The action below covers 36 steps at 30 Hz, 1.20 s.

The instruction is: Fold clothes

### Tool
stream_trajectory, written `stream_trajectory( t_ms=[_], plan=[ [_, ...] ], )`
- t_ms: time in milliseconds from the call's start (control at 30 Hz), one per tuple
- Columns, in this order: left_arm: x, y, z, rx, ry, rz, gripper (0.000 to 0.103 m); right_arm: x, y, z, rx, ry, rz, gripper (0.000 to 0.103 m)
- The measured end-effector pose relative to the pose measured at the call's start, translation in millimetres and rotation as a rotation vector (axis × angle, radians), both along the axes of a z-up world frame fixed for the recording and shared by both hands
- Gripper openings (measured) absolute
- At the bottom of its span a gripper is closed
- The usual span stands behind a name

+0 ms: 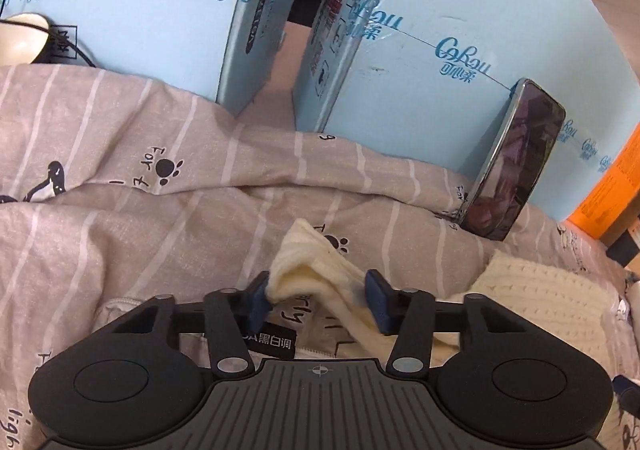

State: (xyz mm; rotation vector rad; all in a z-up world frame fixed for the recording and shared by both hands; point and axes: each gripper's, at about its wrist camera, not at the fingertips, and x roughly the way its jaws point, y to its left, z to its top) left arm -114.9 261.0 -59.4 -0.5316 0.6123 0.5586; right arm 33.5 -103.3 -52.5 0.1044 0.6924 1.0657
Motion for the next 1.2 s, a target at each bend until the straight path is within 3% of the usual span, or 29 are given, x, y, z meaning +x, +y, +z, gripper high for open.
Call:
stream_trajectory(
  t_ms=[33, 267, 333, 433, 467, 567, 600, 633, 700, 767, 867, 933, 1033, 1100, 1133, 1200],
  plan=[
    [2, -4, 2, 0.008, -0.018, -0.022, 0.024, 0, 0, 0, 0.001, -0.002, -0.001, 0.066],
    [15, -46, 38, 0.014, -0.259, -0.203, 0.017, -1, -2, 2, 0.016, -0.015, -0.010, 0.066],
    [27, -65, 47, 0.028, -0.286, -0.273, 0.016, -1, -3, 3, 0.025, -0.020, -0.017, 0.066],
    [47, -94, 50, 0.076, -0.257, -0.365, 0.012, 0, -6, 5, 0.040, -0.021, -0.028, 0.066],
    [47, -96, 49, 0.080, -0.246, -0.347, 0.012, 0, -8, 6, 0.046, -0.021, -0.032, 0.066],
    [27, -78, 46, 0.054, -0.222, -0.157, 0.018, 1, -11, 8, 0.061, -0.027, -0.045, 0.066],
    [21, -72, 45, 0.045, -0.213, -0.094, 0.027, 1, -12, 9, 0.064, -0.027, -0.045, 0.066],
    [14, -67, 43, 0.036, -0.205, -0.031, 0.048, 1, -12, 9, 0.066, -0.028, -0.045, 0.066],
    [1, -55, 41, 0.018, -0.187, 0.096, 0.077, 1, -12, 10, 0.067, -0.024, -0.040, 0.066],
    [-14, -40, 35, -0.060, -0.195, 0.192, 0.078, 1, -11, 10, 0.065, -0.023, -0.038, 0.066],
    [-17, -25, 18, -0.150, -0.161, 0.238, 0.085, 1, -10, 8, 0.056, -0.019, -0.039, 0.066],
    [-9, -21, 6, -0.208, -0.145, 0.235, 0.085, 1, -9, 7, 0.051, -0.019, -0.043, 0.066],
    [12, -34, -5, -0.177, -0.151, 0.150, 0.085, 2, -9, 7, 0.046, -0.020, -0.055, 0.066],
    [27, -40, -11, -0.142, -0.132, 0.087, 0.080, 2, -9, 6, 0.043, -0.018, -0.057, 0.066],
    [36, -45, -13, -0.092, -0.107, 0.049, 0.050, 2, -9, 6, 0.044, -0.017, -0.055, 0.066],
    [44, -52, -16, -0.008, -0.085, -0.007, 0.012, 2, -9, 7, 0.046, -0.017, -0.053, 0.066]
  ],
)
